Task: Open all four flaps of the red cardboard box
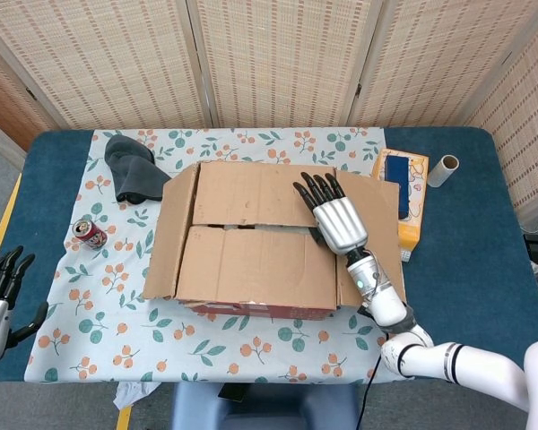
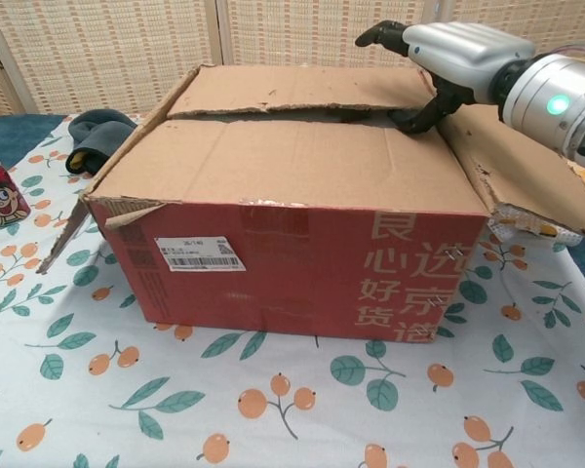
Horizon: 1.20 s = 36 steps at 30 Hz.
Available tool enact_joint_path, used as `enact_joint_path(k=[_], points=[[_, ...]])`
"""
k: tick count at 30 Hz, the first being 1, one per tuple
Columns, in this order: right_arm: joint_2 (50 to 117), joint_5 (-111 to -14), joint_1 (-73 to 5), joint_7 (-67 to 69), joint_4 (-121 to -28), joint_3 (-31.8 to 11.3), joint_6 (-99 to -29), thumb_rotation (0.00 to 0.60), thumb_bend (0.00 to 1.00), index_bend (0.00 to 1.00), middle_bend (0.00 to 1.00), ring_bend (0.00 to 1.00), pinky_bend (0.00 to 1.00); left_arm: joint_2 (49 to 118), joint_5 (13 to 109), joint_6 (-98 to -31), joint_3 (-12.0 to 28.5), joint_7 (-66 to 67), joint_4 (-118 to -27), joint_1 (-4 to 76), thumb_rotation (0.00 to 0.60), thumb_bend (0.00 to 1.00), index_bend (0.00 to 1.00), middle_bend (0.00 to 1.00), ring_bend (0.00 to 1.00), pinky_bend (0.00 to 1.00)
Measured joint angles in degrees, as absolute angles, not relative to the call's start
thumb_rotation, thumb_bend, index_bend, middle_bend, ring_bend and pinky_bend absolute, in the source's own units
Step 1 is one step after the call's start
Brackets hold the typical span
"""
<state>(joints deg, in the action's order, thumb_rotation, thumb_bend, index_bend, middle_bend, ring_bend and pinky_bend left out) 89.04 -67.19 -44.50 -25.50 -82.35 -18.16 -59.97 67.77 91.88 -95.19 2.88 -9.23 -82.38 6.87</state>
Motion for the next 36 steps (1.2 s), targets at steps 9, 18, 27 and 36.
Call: enact_joint_path(k=[9,18,27,36], points=[[90.4,-66.6,-46.7,-22.2,-79.1,-19.8,-59.8,0.600,0.34,0.00,0.00,0.00,0.00,67.5,91.3,-94.5,3.4,-10.5,-81.9,6.9,0.600,0.46,0.00,0.00,0.00,0.00],[87.4,-67.4,-47.2,-19.2,-81.9,-22.8,-62.5,0.600,0.34,0.00,0.00,0.00,0.00,67.5,91.1,-94.3,3.9,-11.6,-81.4,7.0,0.600,0.46,0.00,0.00,0.00,0.00],[86.0,-64.7,-50.3,-17.1,-80.0,-27.0,-61.5,0.600,0.34,0.00,0.00,0.00,0.00,67.2,90.1,-92.9,4.3,-13.5,-80.3,7.2,0.600,0.46,0.00,0.00,0.00,0.00],[87.9,-63.1,-55.9,-11.5,-68.6,-30.3,-57.9,0.600,0.34,0.00,0.00,0.00,0.00,66.8,86.9,-88.6,5.0,-15.0,-79.3,8.2,0.600,0.46,0.00,0.00,0.00,0.00]])
